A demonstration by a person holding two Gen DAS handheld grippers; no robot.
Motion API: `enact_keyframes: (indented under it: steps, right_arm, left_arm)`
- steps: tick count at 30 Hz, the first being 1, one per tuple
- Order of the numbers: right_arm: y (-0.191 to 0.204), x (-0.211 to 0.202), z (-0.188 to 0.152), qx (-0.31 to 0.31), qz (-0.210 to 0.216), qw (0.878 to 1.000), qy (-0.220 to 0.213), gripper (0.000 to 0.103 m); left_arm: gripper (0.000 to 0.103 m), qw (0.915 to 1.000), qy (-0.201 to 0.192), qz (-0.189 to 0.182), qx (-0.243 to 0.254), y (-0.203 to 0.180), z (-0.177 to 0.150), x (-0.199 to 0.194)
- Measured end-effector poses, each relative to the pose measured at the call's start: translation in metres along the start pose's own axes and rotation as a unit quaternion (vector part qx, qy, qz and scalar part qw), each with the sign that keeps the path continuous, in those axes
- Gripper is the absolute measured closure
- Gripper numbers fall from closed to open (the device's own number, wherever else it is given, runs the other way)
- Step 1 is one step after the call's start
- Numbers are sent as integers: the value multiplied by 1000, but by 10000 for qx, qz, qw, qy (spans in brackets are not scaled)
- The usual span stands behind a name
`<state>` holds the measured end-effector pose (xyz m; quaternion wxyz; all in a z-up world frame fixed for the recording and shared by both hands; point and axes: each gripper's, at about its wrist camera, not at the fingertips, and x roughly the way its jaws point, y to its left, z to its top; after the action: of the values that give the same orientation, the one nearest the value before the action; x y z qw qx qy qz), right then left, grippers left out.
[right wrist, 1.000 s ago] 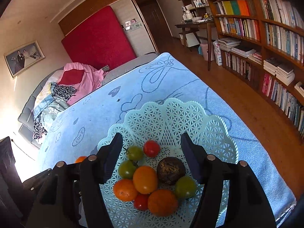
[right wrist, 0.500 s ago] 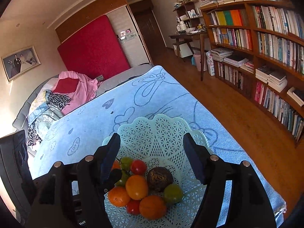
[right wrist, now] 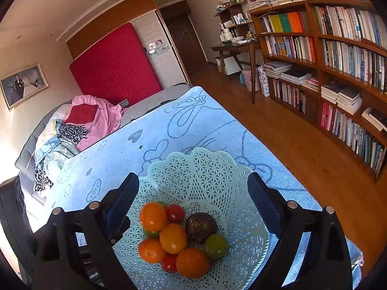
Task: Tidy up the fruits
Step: 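Open the left tool in the basket and withdraw both tools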
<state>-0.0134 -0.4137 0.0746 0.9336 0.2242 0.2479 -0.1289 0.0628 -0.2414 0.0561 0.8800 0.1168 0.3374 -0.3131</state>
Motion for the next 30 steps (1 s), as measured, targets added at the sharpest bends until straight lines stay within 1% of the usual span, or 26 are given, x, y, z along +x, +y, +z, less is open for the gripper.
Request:
enact_keyframes:
  steps: [2,3,4,8,13,19,25,30]
  right_arm:
    - [3,-3,0,-49,3,10000,-21,8]
    - [5,-4,-1,-75,6,10000,-32,8]
    - [6,-5,-1,-95,8,9999,-41,8]
    - [11,-10,-3,-140,30,9999,-57,7]
    - [13,-15,-10,-216,1,9998,-5,7]
    - [7,-21,-22,-225,-126,9996,91,7]
    - [2,-24,-42,-251,-252,9991,224,7]
    - [16,-30,-61,-669,-371,9968,239,7]
  left_arm:
    - [31,9999,-42,121,53,1,-2,-3]
    - [22,9998,-63,188,79,1,-2,-5]
    - [17,9996,-104,254,99,2,-3,-8]
    - [17,9981,-255,516,215,3,-5,-16]
    - [17,9965,-351,702,305,5,-7,-23]
    - [17,9959,-401,755,290,8,-10,-31]
    - [17,9938,-503,937,317,9,-15,-41]
    - [17,9934,-512,973,335,7,-22,-46]
